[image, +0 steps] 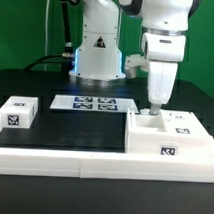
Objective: Assemble cabinet
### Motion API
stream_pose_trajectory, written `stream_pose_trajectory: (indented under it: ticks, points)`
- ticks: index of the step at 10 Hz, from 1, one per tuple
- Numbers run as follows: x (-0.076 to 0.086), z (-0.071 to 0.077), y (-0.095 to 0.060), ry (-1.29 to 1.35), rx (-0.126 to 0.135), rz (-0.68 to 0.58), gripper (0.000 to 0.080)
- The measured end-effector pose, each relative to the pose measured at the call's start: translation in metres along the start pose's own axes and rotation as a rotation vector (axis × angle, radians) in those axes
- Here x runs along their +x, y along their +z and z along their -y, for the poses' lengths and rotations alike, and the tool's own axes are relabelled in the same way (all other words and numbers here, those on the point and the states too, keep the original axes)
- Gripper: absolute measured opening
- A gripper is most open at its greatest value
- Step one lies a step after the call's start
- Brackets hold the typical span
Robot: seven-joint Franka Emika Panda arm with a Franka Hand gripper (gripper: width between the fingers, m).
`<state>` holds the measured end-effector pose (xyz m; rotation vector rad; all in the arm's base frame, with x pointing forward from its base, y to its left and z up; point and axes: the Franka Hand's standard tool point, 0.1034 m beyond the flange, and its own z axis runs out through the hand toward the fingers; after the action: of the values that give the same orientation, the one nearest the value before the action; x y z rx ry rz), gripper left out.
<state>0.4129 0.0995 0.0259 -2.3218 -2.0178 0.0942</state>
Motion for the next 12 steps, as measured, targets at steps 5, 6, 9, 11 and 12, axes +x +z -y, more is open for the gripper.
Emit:
stream_pose_trajectory:
  ticks: [5, 6, 9, 11, 12]
  points:
    - [0.0057, 0.0008, 0.0076, -0.002, -0.009, -0.015, 0.0797]
    - [0.0051, 0.0009, 0.0082, -0.001, -0.008, -0.015, 0.0700]
    - [0.0032, 0.0024, 0.0114, 0.003, 0.000, -0.014, 0.0349]
    - [0.0026, 0.0030, 0.0129, 0.004, 0.003, -0.014, 0.0156]
    - [0.0035, 0.0006, 0.0114, 0.005, -0.009, -0.020, 0.0070]
